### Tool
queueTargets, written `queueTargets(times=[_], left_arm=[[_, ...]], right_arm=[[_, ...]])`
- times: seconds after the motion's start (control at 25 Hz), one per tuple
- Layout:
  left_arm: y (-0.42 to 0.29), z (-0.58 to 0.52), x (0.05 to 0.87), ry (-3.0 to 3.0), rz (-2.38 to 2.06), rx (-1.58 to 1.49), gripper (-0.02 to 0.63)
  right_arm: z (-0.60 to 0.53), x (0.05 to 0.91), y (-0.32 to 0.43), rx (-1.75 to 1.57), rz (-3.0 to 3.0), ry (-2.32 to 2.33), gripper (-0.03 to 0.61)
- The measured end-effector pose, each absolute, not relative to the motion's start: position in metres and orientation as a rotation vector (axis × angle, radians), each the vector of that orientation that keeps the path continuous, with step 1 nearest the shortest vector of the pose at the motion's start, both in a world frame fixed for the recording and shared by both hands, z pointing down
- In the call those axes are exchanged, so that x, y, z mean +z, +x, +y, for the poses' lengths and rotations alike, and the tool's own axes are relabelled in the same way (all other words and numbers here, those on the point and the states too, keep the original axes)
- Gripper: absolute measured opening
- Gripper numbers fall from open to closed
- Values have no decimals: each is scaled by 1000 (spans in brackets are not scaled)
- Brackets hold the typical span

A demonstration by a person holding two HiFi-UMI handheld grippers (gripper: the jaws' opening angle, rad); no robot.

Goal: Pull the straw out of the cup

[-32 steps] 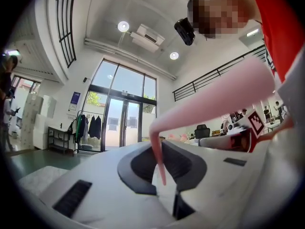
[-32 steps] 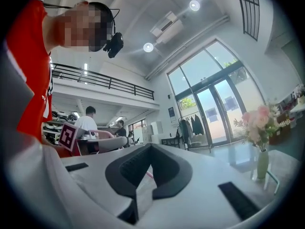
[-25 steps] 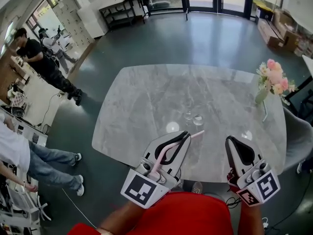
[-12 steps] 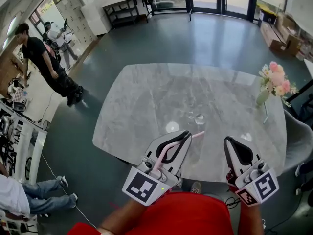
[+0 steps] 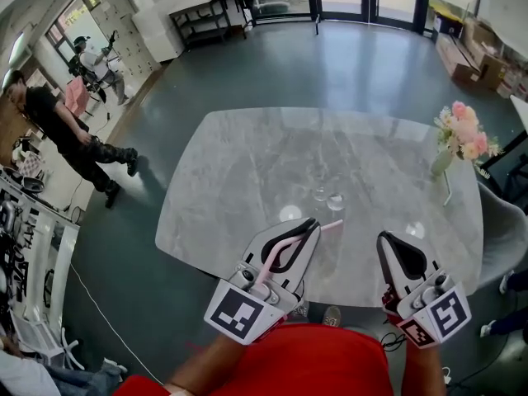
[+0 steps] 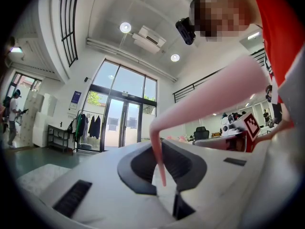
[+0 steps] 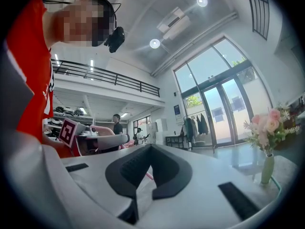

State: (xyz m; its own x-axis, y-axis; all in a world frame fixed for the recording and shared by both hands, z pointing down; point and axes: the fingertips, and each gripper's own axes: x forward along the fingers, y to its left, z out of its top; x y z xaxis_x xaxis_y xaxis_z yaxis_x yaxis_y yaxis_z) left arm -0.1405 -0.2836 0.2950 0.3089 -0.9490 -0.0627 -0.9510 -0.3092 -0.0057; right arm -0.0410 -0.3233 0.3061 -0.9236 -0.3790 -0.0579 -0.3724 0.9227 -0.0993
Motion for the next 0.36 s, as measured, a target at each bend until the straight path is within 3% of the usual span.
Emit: queueTargets(times=[0.36], left_arm=[[-145,-285,288,-2484,1802,111,28]], right_arm=[[-322,307,-41,-133,3005,-593,8]])
